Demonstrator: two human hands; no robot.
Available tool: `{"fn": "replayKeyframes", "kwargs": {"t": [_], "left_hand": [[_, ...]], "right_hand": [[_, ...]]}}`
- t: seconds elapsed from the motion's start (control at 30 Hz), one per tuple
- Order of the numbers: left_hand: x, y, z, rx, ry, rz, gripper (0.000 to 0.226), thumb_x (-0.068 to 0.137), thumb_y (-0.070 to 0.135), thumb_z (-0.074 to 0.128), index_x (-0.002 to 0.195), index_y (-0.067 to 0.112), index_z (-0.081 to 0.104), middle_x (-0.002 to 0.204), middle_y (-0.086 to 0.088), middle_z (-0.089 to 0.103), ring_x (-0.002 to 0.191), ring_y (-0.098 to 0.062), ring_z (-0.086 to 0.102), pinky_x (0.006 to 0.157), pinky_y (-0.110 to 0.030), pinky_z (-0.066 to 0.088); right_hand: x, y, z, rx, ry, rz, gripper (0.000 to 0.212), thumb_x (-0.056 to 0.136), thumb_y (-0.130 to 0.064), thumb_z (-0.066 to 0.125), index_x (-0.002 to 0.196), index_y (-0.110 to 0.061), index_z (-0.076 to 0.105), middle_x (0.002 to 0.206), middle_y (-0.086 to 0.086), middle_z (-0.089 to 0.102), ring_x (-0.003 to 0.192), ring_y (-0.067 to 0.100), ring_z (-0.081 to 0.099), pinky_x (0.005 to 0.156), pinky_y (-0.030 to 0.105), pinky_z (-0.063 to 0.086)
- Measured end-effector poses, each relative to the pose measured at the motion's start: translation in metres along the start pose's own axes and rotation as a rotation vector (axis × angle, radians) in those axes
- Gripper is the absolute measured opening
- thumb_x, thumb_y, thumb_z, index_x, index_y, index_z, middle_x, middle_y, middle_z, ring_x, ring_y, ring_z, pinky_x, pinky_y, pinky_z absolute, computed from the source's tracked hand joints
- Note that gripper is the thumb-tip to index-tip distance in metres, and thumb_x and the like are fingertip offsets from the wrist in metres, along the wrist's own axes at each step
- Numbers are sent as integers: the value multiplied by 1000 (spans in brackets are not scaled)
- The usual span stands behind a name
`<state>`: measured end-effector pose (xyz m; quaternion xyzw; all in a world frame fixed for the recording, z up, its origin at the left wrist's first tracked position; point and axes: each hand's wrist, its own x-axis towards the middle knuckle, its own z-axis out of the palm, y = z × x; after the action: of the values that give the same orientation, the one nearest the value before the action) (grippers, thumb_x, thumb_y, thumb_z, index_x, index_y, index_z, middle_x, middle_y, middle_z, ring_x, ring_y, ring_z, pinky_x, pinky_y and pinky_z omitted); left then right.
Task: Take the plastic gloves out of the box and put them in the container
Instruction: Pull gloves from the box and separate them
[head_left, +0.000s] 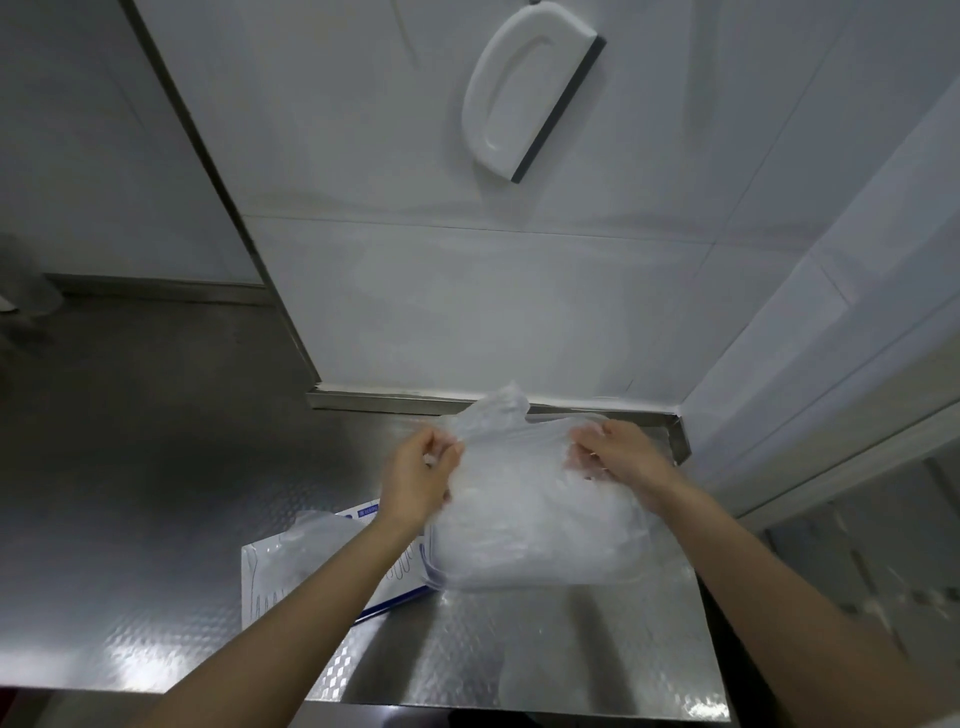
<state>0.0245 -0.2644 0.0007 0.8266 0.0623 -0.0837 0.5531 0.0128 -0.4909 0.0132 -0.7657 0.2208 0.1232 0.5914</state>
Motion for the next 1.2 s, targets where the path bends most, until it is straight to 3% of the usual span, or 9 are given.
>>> {"fn": "replayKeyframes", "kwargs": {"t": [0.1, 0.23, 0.47, 0.57, 0.63, 0.77, 0.87, 0.97, 1.2], "left_hand": [[-1, -7, 8, 104, 45, 74, 25, 89, 14, 63, 69, 18, 49, 74, -6, 60, 60, -18, 53, 47, -21, 44], [-3, -4, 6, 401, 62, 177, 9, 93, 21, 57, 89, 16, 52, 76, 3, 57, 67, -13, 52, 55, -21, 34], [-5, -1, -1, 623, 129, 286, 12, 90, 6, 51, 102, 8, 48, 106, -6, 53, 70, -31, 54, 58, -33, 37], [-11, 6, 6, 715, -52, 503, 22, 90, -1, 47, 107, 10, 54, 116, -4, 50, 73, -18, 49, 61, -28, 33], [-11, 2, 13, 832, -283, 620, 35, 92, 2, 45, 124, 15, 50, 136, -2, 42, 109, -19, 49, 83, -27, 37], [-1, -18, 23, 1189, -540, 511, 53, 99, 22, 43, 148, 22, 21, 159, -4, 5, 146, -29, 1, 117, -40, 4], [3, -23, 31, 1298, -587, 481, 60, 98, 27, 46, 150, 22, 15, 159, -8, -2, 145, -32, -5, 117, -46, -1], [5, -25, 39, 1323, -601, 488, 68, 97, 28, 48, 151, 18, 7, 159, -8, -2, 146, -32, -4, 117, -47, 1], [13, -28, 42, 1424, -516, 611, 57, 89, 9, 58, 140, 11, 33, 148, -13, 27, 137, -29, 24, 112, -39, 20]], "right_hand": [[3, 8, 21, 61, 219, -33, 22, 93, -6, 47, 72, -9, 48, 61, 6, 48, 40, 11, 49, 39, 18, 45], [11, 23, 32, -377, 448, -312, 26, 94, -12, 49, 69, -4, 50, 65, 6, 46, 57, 17, 41, 55, 34, 35], [13, 29, 34, -951, 349, -296, 23, 103, -26, 34, 112, -10, 48, 92, 7, 66, 85, 27, 65, 72, 34, 45], [16, 35, 39, -1071, 280, -300, 17, 102, -19, 39, 113, -12, 49, 98, 7, 67, 89, 26, 66, 76, 34, 44], [16, 35, 40, -1038, 256, -261, 20, 102, -23, 36, 112, -12, 48, 100, 8, 67, 90, 27, 65, 71, 33, 42], [10, 33, 41, -939, 216, -285, 28, 100, -18, 41, 127, -14, 45, 121, 6, 59, 108, 23, 57, 84, 32, 43], [-5, 32, 46, -1005, 357, -740, 45, 74, 1, 70, 115, -12, 57, 110, 4, 60, 100, 20, 58, 89, 28, 45], [-11, 38, 56, -1066, 147, -996, 44, 59, 5, 73, 97, -14, 62, 92, 0, 62, 86, 19, 60, 81, 24, 42], [12, 55, 53, -1290, -217, -426, 65, 88, -26, 62, 144, -22, 29, 148, 2, 31, 130, 22, 38, 103, 35, 34]]}}
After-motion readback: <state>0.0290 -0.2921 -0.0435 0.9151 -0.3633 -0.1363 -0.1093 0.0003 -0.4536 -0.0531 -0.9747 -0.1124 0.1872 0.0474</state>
